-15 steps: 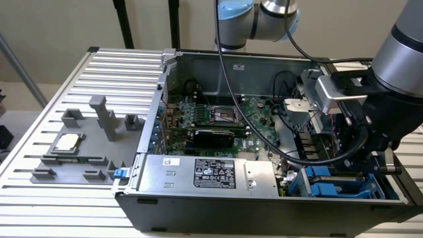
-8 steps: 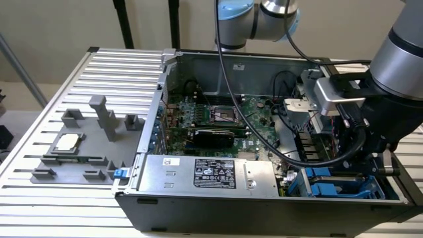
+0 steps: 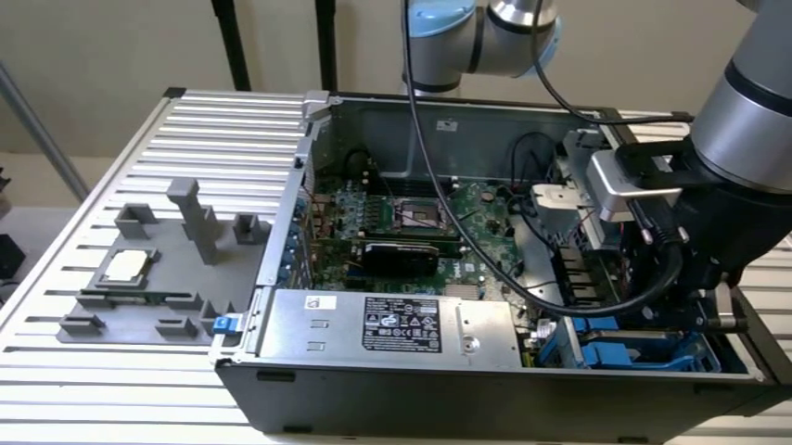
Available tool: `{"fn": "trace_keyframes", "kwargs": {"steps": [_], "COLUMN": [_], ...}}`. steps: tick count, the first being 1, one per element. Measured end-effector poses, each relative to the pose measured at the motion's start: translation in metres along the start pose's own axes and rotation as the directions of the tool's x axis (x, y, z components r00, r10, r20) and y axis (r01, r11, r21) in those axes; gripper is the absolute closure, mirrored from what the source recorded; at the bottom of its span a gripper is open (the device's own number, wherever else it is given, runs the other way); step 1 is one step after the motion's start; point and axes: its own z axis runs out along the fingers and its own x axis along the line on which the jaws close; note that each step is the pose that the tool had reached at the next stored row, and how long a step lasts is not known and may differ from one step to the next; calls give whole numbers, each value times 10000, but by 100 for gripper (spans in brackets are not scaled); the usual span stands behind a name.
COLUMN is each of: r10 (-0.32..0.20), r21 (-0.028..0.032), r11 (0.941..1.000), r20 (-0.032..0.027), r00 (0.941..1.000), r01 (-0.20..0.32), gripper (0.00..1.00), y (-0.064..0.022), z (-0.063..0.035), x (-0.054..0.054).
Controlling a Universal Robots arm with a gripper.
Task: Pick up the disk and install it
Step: 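Insert the second disk wire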
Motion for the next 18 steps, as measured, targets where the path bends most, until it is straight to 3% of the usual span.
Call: {"fn": "trace_keyframes", "kwargs": {"steps": [6,13,15,16,18], "r10": [0,-1,-2,-2,-2], "r21": [0,3,5,7,9], "r11": [10000,10000,10000,10000,10000], "r20": [-5,-4,-3,-3,-2], "r00": [10000,10000,10000,10000,10000], "r01": [0,1,2,2,2], "gripper": [77,77,79,89,89], "y": [-4,67,87,97,111], "z": [-86,-156,-173,-181,-186], "x": [-1,0,0,0,1]}}
